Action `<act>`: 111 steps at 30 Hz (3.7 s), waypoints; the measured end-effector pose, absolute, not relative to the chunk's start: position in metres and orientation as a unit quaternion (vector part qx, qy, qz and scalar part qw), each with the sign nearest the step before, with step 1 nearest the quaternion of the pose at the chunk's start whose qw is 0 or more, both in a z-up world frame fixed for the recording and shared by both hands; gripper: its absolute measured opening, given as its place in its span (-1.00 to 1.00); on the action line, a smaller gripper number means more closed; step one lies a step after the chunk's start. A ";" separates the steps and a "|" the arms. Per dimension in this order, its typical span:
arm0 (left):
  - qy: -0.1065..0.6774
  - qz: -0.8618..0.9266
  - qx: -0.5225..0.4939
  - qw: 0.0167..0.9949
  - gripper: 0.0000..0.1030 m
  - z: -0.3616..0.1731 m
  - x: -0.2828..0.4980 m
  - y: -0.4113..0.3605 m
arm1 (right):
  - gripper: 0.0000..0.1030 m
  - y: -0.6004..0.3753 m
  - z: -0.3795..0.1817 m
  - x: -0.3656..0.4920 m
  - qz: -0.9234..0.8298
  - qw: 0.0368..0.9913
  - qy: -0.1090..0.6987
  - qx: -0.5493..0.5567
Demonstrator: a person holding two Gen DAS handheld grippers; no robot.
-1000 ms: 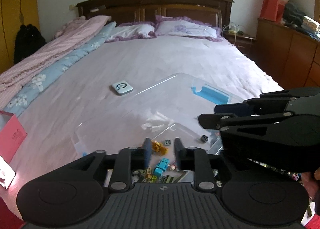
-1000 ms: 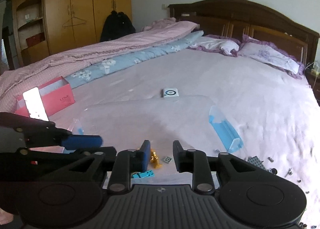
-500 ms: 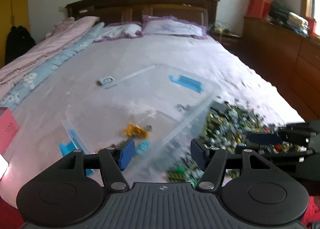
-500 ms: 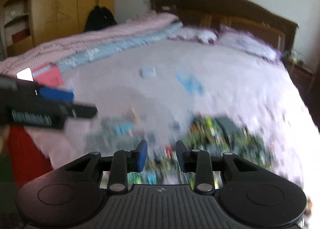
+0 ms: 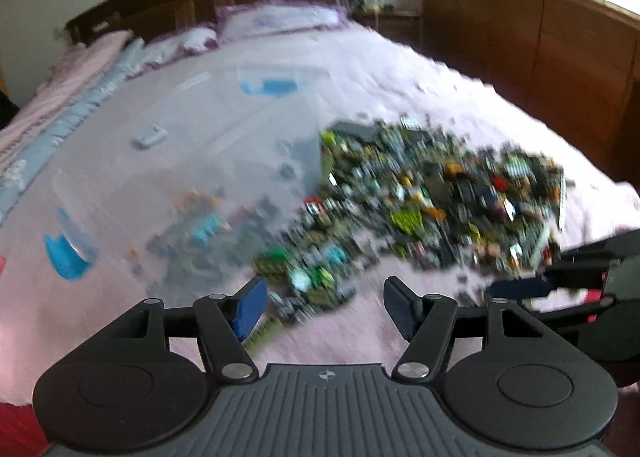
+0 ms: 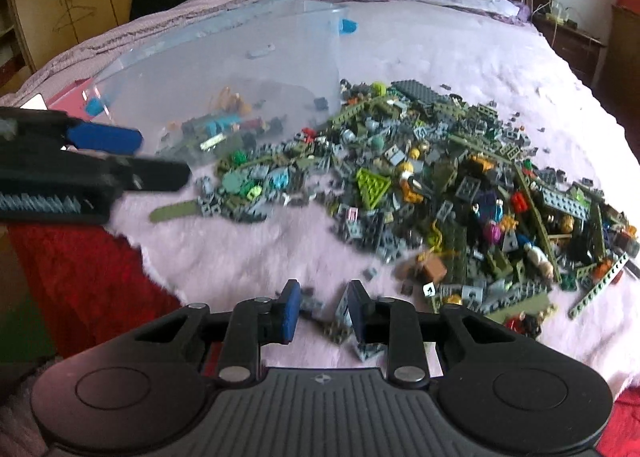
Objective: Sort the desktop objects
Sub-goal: 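Bring both open tools back over the Lego pile, then grasp a small grey piece with the left tool while the right tool grasps a grey piece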
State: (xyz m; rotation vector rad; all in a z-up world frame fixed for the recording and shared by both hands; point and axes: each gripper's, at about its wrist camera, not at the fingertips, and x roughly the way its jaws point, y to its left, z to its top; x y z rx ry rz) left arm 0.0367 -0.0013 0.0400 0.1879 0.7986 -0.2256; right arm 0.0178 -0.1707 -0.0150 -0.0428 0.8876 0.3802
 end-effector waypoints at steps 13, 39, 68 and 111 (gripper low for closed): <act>0.439 -0.111 0.090 0.887 0.26 0.007 0.031 -0.001 | -0.54 -0.181 -0.015 0.028 0.166 0.888 0.428 -0.014; 0.451 -0.143 0.065 0.879 -0.33 -0.032 0.089 -0.021 | -0.77 -0.185 -0.051 0.059 0.136 0.887 0.441 0.017; 0.442 -0.168 0.091 0.877 -0.80 -0.037 0.079 -0.032 | -0.70 -0.187 -0.051 0.053 0.132 0.891 0.434 0.027; 0.418 -0.114 0.049 0.900 -0.82 0.017 0.063 0.000 | -0.79 -0.162 0.001 0.039 0.169 0.907 0.387 0.004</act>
